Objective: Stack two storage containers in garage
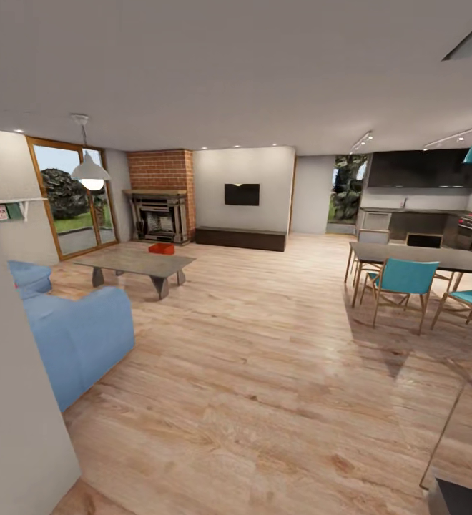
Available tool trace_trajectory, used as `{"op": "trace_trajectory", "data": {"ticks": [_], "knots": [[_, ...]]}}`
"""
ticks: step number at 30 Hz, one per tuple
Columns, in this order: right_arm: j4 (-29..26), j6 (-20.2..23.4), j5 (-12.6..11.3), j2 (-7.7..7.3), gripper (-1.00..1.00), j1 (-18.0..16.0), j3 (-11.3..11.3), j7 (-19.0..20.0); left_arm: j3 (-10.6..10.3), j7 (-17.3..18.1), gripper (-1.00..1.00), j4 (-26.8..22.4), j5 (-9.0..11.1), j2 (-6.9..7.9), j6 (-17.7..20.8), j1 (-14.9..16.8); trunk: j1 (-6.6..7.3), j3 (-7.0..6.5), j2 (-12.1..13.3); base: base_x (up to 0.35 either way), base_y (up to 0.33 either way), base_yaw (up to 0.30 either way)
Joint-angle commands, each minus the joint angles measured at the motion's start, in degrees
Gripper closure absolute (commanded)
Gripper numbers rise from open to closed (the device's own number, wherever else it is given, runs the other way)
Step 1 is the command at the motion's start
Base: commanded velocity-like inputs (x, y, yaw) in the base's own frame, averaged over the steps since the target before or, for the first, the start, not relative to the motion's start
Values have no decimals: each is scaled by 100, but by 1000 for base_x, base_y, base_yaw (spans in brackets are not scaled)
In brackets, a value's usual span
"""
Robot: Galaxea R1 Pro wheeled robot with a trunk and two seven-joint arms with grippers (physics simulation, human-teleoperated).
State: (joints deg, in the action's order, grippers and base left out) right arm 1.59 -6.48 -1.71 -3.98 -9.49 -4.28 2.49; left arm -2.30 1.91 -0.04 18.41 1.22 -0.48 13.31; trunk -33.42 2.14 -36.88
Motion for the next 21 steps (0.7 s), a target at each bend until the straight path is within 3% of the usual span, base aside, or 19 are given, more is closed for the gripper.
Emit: {"op": "trace_trajectory", "data": {"ticks": [1,21], "knots": [[17,-33,-24,-3,-100,-9,-40,15,-25,20,-100,4,48,1,-5,5,-5,10,-8,323,0,0],[17,-3,36,-3,-100,-9,-106,15,-25,20,-100,4,48,9,-5,5,-5,10,-8,323,0,0]]}}
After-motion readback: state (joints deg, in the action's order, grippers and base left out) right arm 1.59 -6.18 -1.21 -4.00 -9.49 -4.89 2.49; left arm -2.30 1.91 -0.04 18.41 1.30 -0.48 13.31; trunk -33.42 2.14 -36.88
